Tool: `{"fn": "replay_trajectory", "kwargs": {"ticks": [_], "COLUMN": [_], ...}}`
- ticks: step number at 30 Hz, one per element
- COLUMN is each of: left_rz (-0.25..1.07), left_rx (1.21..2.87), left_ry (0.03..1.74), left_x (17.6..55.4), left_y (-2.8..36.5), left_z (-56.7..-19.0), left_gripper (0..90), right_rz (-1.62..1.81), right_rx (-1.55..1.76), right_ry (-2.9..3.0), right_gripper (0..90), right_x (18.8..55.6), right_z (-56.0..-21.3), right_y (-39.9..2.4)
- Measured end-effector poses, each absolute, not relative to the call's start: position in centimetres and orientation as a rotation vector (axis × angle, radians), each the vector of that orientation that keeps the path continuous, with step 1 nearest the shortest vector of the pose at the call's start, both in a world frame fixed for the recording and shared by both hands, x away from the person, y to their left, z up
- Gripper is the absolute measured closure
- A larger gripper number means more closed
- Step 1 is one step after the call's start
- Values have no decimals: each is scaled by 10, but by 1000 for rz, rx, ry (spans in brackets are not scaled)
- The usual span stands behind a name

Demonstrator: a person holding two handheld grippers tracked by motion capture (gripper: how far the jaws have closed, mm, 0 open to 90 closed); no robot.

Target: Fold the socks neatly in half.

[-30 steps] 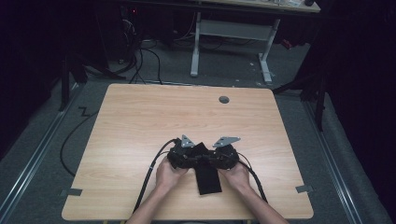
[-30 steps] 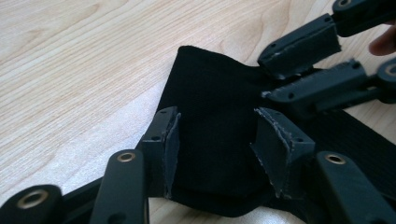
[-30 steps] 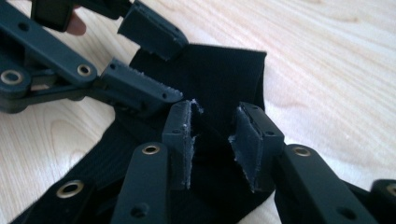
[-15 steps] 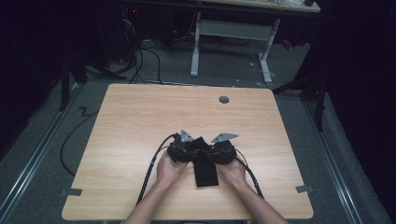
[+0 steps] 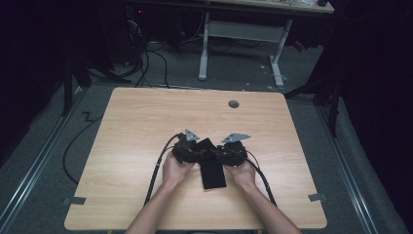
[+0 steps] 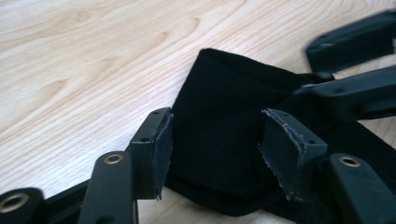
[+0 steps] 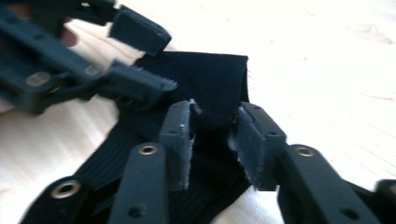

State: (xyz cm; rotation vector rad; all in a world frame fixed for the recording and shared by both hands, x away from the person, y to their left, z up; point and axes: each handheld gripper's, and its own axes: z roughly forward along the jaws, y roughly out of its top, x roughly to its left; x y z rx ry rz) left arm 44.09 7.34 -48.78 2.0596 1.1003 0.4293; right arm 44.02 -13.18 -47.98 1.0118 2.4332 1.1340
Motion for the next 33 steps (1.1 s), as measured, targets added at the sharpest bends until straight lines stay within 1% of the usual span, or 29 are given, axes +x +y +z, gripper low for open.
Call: {"fn": "replay_trajectory", "kwargs": {"ticks": [5, 10, 17, 19, 25, 29, 33], "left_rz": [409, 392, 377, 344, 357, 330, 310], "left_rx": [1991, 1985, 1953, 1978, 2024, 2034, 2058], "left_ry": [1163, 1201, 1236, 1241, 1217, 1235, 1204], "left_x": [445, 451, 456, 460, 468, 471, 471], "left_y": [83, 89, 93, 93, 84, 84, 82], "left_z": [-485, -490, -494, -492, -486, -492, -494], "left_gripper": [416, 409, 404, 395, 391, 408, 433], "right_rz": [1147, 1154, 1138, 1134, 1120, 1117, 1114], "right_rx": [956, 921, 905, 894, 888, 874, 872], "right_ry": [2470, 2507, 2543, 2553, 2560, 2559, 2565], "right_gripper": [739, 788, 797, 797, 796, 796, 795], "right_x": [427, 413, 402, 399, 397, 396, 396], "right_z": [-476, -481, -489, -489, -494, -494, -494], "right_y": [-139, -146, -149, -150, -151, -149, -149]}}
